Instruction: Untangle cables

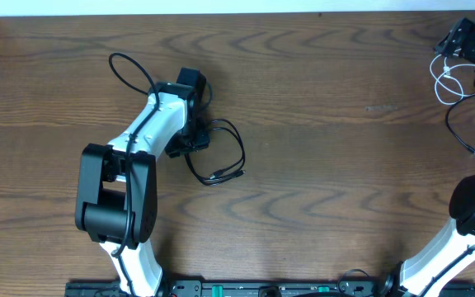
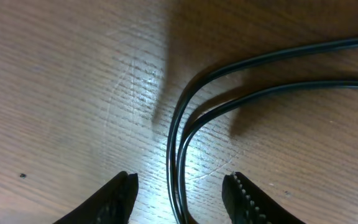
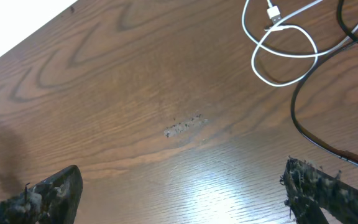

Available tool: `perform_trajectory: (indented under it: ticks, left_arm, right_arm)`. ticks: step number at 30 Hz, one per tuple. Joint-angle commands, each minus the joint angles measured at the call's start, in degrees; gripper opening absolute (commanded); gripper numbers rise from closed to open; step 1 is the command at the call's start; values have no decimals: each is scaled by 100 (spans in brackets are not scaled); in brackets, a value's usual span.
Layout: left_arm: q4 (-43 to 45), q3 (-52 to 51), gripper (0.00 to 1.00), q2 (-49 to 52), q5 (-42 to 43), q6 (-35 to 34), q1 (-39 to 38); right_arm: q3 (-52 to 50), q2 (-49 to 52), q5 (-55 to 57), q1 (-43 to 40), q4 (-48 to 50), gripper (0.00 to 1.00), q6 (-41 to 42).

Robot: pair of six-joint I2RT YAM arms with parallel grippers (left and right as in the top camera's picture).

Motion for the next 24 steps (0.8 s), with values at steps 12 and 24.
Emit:
perform_trajectory:
  ticks: [12, 24]
  left_arm:
    - [490, -494, 36, 94, 219, -24, 20]
    - [970, -1014, 23, 98, 164, 293, 20]
  right_arm:
    - [35, -52, 22, 260, -26, 99, -63]
    - [35, -52, 24, 761, -63, 99, -63]
